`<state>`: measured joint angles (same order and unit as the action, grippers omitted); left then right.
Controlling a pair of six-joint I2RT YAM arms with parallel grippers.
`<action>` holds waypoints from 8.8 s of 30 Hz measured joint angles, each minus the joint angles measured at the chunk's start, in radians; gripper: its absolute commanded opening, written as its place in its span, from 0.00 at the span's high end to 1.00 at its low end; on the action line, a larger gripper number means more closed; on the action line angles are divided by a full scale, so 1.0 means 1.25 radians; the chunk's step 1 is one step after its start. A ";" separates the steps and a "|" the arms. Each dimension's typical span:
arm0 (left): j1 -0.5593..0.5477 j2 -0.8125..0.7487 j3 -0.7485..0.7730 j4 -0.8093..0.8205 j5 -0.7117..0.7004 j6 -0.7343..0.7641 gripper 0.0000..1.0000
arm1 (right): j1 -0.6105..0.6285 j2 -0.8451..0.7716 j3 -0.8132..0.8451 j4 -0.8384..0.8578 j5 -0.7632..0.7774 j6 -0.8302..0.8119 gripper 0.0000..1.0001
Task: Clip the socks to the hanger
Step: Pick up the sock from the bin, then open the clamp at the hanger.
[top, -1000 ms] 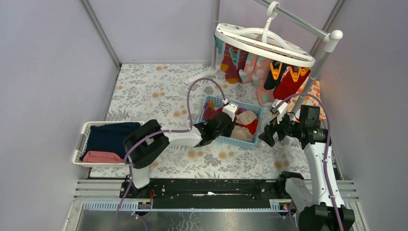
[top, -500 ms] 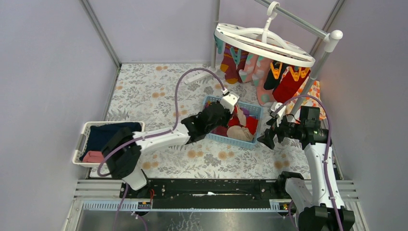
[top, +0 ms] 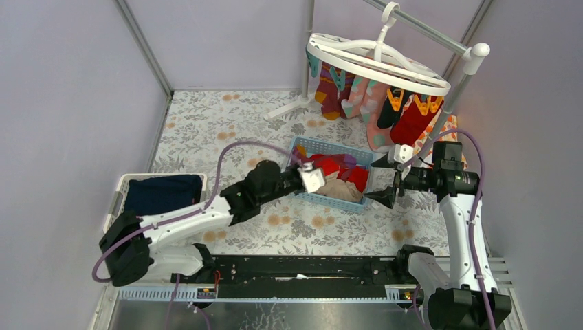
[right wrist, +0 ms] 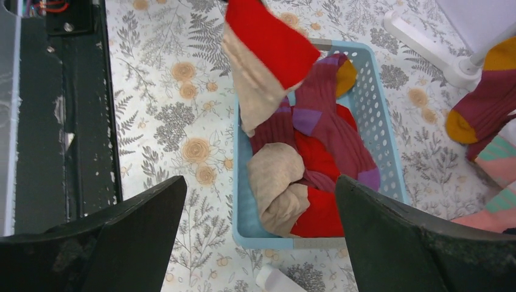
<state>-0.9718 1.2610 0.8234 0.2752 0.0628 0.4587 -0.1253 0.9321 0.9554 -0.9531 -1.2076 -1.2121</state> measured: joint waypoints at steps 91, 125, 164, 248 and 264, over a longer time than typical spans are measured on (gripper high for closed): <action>0.035 0.328 -0.231 0.953 0.354 -1.372 0.36 | 0.157 -0.003 -0.107 -0.238 -0.005 -0.640 0.95; -0.008 0.292 -0.189 0.790 0.385 -1.292 1.00 | 0.157 -0.007 -0.109 -0.166 -0.006 -0.479 0.87; -0.228 0.005 0.156 -0.168 -0.146 -0.001 1.00 | 0.114 -0.003 -0.015 -0.081 -0.142 -0.060 0.75; -0.155 0.021 0.058 0.176 0.034 0.015 1.00 | -0.033 -0.039 0.318 -0.011 0.311 0.380 0.32; -0.099 0.126 0.219 0.136 0.167 -0.048 1.00 | -0.117 -0.089 0.471 0.058 0.667 0.621 0.29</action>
<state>-1.0958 1.4185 1.0966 0.4454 0.2718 0.3988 -0.2718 0.8211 1.5436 -0.8806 -0.3744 -0.4362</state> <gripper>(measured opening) 0.011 0.683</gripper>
